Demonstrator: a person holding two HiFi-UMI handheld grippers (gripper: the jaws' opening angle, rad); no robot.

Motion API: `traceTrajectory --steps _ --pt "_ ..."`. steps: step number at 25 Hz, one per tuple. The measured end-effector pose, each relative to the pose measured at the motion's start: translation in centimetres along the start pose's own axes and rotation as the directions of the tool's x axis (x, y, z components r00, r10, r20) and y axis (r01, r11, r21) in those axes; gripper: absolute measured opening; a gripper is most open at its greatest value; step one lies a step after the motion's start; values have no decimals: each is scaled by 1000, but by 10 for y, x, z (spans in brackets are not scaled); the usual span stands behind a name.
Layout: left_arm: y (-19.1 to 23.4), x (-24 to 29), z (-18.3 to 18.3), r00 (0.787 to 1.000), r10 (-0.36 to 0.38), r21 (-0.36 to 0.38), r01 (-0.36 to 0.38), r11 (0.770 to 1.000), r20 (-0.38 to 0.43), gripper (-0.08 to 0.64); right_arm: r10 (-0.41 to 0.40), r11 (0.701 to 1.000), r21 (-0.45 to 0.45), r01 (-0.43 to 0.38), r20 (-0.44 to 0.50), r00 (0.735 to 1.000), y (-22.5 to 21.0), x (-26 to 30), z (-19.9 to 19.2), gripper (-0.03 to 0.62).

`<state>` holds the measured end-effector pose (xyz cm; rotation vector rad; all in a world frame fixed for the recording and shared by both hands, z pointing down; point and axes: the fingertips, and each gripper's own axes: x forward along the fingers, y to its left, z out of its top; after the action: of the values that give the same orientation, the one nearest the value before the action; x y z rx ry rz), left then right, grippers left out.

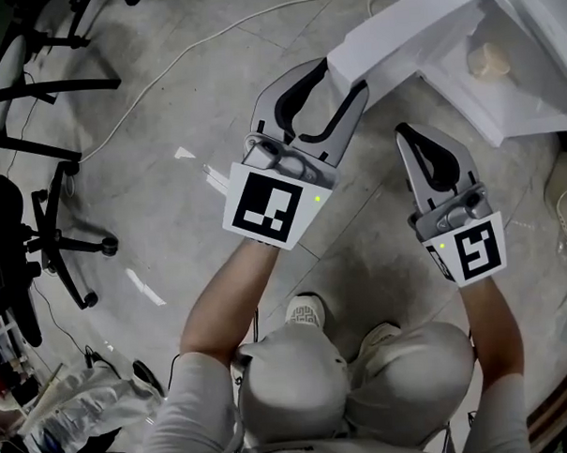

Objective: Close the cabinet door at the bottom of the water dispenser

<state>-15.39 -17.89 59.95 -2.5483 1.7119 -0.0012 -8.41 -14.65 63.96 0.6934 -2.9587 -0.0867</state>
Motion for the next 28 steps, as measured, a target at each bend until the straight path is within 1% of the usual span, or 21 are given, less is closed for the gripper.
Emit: traceTrajectory --steps 3,6,9,12,14,16,18,21,25,28 --pt "-11 -2 0 1000 11 -11 -11 1000 -17 173 -6 1000 0 6 -6 1000 0 -11 -7 17" --pt "-23 -3 0 999 5 -26 -6 1000 -31 173 -16 1000 5 16 0 1000 -1 -22 -10 17" --pt "-40 -4 0 999 -32 -23 31 999 -39 172 -36 999 22 36 2 999 -6 -34 -16 16" --pt "-59 -5 -1 996 -73 -4 73 997 -48 170 -74 997 22 73 32 997 -12 -49 -18 17" --pt "-68 -5 -2 995 -86 1 86 996 -57 170 -99 995 16 98 46 994 -15 -58 -19 15" --pt "-74 -5 -2 994 -91 2 91 996 -62 170 -115 993 13 114 40 993 -17 -67 -23 17" --pt "-78 -6 -1 994 -90 11 90 996 -64 170 -128 992 16 127 27 991 -19 -73 -28 15" --pt "-83 -6 0 996 -67 14 68 998 -60 170 -148 989 28 147 11 989 -23 -80 -35 16" --pt "-97 -4 -1 998 -36 14 36 999 -49 170 -159 987 24 159 9 987 -22 -87 -42 16" --pt "-107 -4 -2 998 -29 16 30 999 -49 172 -165 986 32 165 5 986 -20 -91 -48 17"
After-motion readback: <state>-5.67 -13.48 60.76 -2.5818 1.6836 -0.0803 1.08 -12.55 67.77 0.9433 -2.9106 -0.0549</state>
